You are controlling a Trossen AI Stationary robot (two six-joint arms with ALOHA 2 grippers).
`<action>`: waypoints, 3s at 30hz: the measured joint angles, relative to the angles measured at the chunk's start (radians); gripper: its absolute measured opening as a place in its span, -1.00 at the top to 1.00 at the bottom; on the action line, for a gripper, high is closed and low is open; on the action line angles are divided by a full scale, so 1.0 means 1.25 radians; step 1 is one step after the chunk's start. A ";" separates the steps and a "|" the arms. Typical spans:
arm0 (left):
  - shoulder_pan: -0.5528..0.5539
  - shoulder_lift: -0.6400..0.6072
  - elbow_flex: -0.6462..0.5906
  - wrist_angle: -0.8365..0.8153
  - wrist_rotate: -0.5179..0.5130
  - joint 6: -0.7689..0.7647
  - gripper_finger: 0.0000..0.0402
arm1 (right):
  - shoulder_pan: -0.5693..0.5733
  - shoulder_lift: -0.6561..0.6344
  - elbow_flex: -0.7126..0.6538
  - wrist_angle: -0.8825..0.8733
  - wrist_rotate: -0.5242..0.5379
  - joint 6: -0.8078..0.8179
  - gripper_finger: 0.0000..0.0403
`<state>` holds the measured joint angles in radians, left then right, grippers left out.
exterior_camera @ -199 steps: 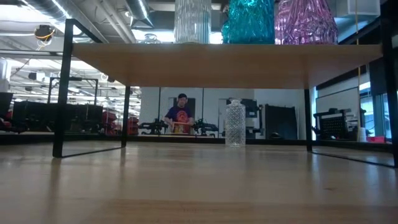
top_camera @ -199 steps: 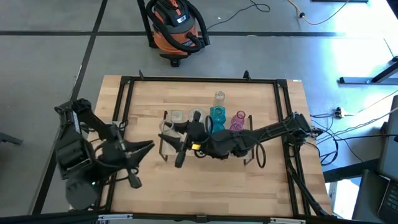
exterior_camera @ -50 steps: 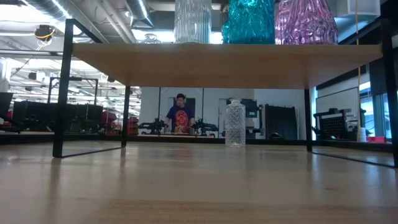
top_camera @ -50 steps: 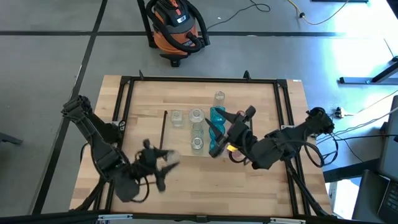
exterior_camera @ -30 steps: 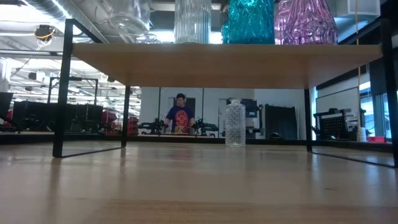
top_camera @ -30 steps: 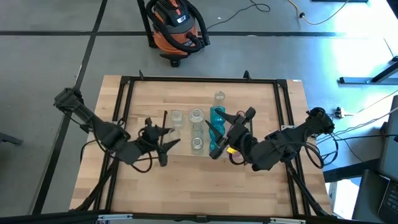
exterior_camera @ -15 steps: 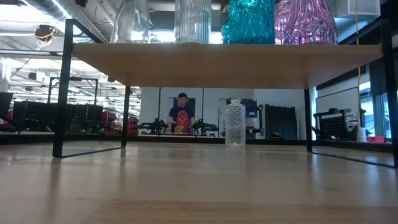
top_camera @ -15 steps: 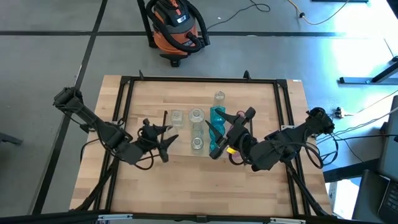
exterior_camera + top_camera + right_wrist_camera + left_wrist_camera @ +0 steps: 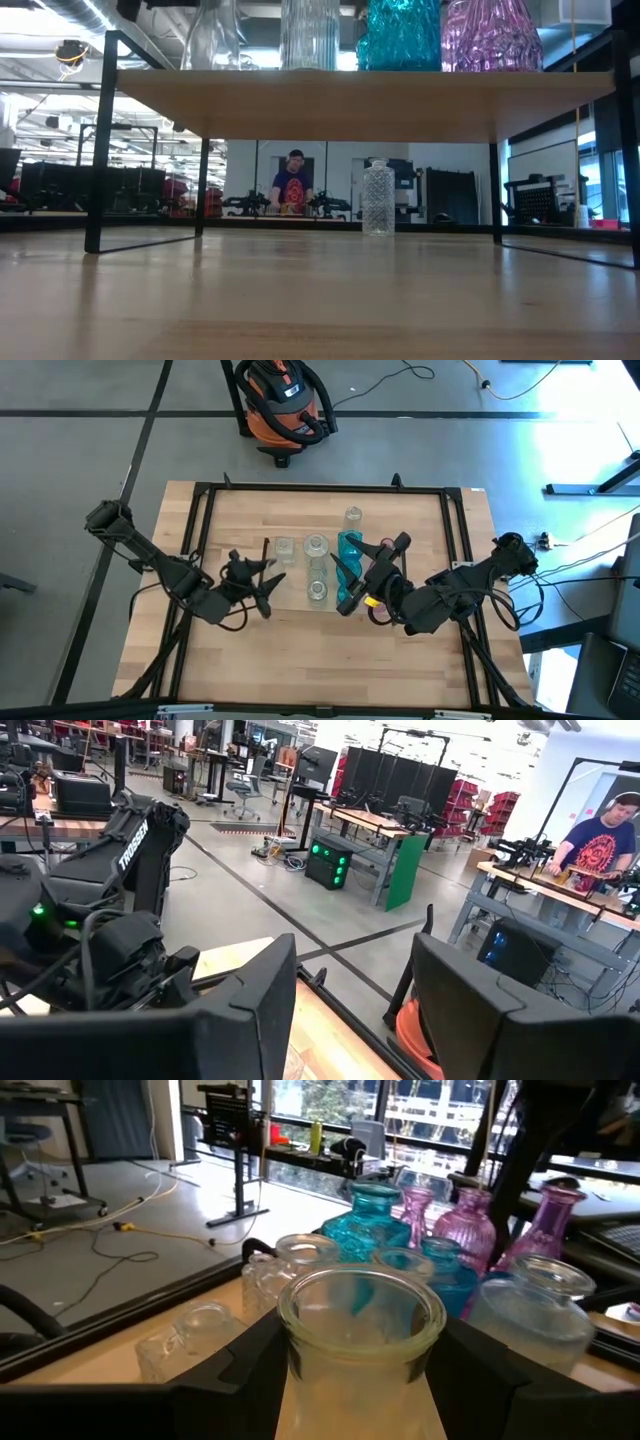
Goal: Sort vases onto shelf
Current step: Put the bottom transparent flower vase on the shelf, then put the transparent vase on the shelf
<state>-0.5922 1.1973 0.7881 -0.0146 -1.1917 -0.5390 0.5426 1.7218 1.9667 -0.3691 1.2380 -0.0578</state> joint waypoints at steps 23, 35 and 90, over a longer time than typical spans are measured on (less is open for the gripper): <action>0.067 0.042 -0.006 0.063 0.028 0.083 0.05 | 0.000 0.000 0.000 0.000 -0.030 0.000 0.12; 0.067 0.054 -0.007 0.072 0.007 0.080 0.05 | 0.000 0.000 0.000 0.000 -0.037 0.000 0.12; 0.101 0.056 -0.010 0.108 0.025 0.056 -0.36 | 0.001 0.001 0.000 0.009 -0.100 0.030 0.12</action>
<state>-0.4660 1.2675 0.7753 0.1206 -1.1609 -0.4688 0.5438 1.7226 1.9667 -0.3576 1.1126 -0.0200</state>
